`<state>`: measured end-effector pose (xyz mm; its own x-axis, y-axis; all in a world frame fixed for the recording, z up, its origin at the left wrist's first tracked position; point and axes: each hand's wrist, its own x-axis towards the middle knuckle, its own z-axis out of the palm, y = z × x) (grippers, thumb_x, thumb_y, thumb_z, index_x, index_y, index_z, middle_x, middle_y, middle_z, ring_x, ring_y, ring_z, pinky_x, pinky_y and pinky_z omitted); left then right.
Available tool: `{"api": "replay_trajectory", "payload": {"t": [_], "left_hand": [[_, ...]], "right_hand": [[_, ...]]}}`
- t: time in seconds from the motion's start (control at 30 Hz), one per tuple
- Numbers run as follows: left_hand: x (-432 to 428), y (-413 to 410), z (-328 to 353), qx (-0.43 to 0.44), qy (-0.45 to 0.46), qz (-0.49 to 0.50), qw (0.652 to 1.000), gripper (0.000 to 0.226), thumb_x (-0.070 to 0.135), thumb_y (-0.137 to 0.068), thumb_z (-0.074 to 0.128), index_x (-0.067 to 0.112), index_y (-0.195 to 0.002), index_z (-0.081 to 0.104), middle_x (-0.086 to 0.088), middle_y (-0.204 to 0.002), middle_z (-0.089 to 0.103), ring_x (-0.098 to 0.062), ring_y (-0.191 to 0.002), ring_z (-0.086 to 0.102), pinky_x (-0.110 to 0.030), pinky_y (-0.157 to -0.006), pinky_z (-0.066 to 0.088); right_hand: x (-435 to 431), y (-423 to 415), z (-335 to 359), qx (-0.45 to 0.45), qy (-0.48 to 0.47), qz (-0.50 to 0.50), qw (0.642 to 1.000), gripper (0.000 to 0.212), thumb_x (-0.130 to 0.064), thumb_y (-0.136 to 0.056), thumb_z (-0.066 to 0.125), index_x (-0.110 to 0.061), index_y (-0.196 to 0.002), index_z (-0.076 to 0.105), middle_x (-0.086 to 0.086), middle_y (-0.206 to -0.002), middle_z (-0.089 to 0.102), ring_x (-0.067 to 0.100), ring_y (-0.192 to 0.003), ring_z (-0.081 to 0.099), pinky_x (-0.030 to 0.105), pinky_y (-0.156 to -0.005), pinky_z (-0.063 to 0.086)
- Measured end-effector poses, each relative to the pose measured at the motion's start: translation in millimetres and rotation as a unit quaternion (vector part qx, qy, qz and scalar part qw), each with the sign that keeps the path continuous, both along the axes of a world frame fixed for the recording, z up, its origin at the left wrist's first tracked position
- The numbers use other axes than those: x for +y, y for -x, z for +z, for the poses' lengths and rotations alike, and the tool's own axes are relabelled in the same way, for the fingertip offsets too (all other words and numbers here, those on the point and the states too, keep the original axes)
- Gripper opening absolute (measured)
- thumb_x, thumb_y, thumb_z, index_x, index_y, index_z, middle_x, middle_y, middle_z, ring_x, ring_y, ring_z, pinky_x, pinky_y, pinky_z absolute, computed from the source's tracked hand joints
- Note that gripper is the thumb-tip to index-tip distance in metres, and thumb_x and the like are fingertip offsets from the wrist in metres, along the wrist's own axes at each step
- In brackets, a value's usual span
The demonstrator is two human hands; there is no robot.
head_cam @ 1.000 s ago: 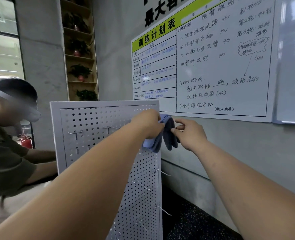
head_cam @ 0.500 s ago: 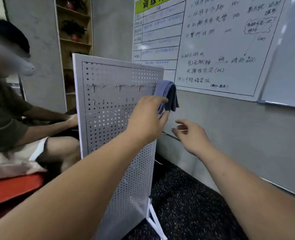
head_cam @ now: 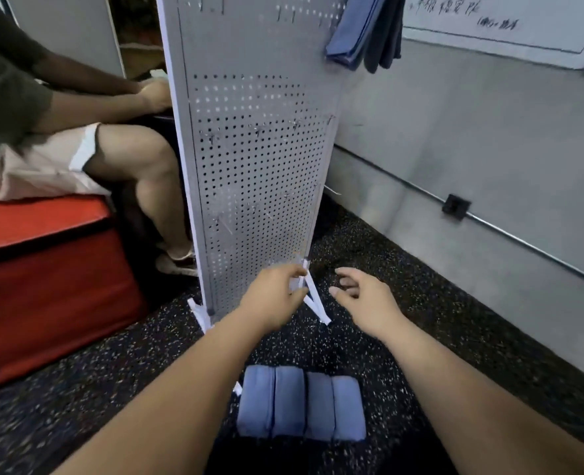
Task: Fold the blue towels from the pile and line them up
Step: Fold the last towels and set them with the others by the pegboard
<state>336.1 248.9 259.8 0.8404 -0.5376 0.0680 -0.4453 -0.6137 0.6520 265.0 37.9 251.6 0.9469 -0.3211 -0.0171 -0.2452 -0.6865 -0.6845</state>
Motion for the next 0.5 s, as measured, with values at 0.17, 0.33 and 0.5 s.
{"api": "replay_trajectory", "payload": {"t": [0.17,0.33,0.5], "left_hand": [[15.7,13.2,-80.3,0.083,-0.042,0.01,0.996,0.037,0.033,-0.101,0.068,0.022,-0.137,0.067,0.001,-0.136,0.07,-0.02,-0.127,0.063,-0.032,-0.108,0.049],[31.8,26.8,-156.8,0.17,-0.079,0.033,0.982,0.037,0.035,-0.099,0.068,0.025,-0.136,0.067,0.0,-0.135,0.07,-0.021,-0.123,0.065,-0.034,-0.105,0.051],[39.5,31.7,-207.1,0.224,-0.152,0.032,0.962,0.045,0.035,-0.097,0.067,0.031,-0.142,0.062,-0.003,-0.144,0.062,-0.028,-0.127,0.062,-0.04,-0.106,0.051]], "right_hand": [[11.3,18.4,-68.5,0.089,-0.027,0.005,0.996,0.052,-0.041,-0.094,0.077,-0.031,-0.143,0.062,-0.004,-0.124,0.071,0.012,-0.103,0.069,0.034,-0.101,0.055],[17.6,38.0,-148.9,0.197,-0.028,0.019,0.98,0.057,-0.039,-0.097,0.074,-0.029,-0.15,0.057,0.004,-0.135,0.068,0.02,-0.116,0.068,0.037,-0.101,0.055],[22.3,35.3,-209.4,0.308,0.043,0.09,0.946,0.07,-0.044,-0.1,0.069,-0.025,-0.161,0.039,0.006,-0.151,0.054,0.027,-0.132,0.056,0.04,-0.108,0.048]]}}
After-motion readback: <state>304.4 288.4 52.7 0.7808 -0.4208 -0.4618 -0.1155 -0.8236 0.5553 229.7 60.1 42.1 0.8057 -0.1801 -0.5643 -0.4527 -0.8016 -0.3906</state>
